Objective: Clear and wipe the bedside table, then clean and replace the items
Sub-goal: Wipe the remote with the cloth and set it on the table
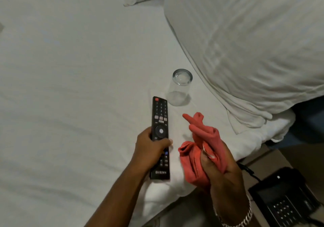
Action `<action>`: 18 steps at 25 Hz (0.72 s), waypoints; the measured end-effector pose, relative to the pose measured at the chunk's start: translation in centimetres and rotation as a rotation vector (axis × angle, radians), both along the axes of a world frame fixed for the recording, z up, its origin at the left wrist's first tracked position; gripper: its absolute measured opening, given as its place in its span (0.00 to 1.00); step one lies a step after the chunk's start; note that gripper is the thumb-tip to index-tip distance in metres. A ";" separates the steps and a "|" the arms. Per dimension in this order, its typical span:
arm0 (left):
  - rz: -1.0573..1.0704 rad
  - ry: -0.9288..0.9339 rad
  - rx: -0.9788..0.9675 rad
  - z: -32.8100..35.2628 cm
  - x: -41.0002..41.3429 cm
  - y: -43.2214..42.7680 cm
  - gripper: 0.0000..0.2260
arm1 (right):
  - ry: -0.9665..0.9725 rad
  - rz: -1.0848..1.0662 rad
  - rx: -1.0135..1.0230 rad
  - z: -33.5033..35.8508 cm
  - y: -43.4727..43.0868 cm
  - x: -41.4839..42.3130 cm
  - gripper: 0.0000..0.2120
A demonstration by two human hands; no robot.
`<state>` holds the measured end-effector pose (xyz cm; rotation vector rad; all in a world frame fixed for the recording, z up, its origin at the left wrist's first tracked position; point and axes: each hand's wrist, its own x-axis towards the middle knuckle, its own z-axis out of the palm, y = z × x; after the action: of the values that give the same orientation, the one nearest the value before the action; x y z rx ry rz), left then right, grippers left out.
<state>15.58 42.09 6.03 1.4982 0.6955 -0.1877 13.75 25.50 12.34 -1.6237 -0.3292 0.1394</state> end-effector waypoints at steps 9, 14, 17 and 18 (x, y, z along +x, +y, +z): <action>0.009 0.262 -1.019 0.5 -5.2 -10.2 0.28 | -0.362 0.245 -1.137 -2.9 -7.0 -9.2 0.22; -0.141 0.274 -1.048 -0.2 -8.0 -20.7 0.25 | -0.204 -0.293 -0.817 1.8 -16.4 -10.9 0.24; -0.372 0.282 -1.096 0.7 -11.4 -27.2 0.21 | -0.036 -0.515 -0.829 3.4 -20.6 -10.8 0.28; -0.405 0.295 -1.091 0.7 -12.4 -29.1 0.18 | -0.025 -0.524 -0.890 3.0 -22.1 -11.9 0.29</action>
<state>3.20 12.96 6.76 0.5296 0.3784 -0.9482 1.86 3.44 15.36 -2.5353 0.1916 -0.1629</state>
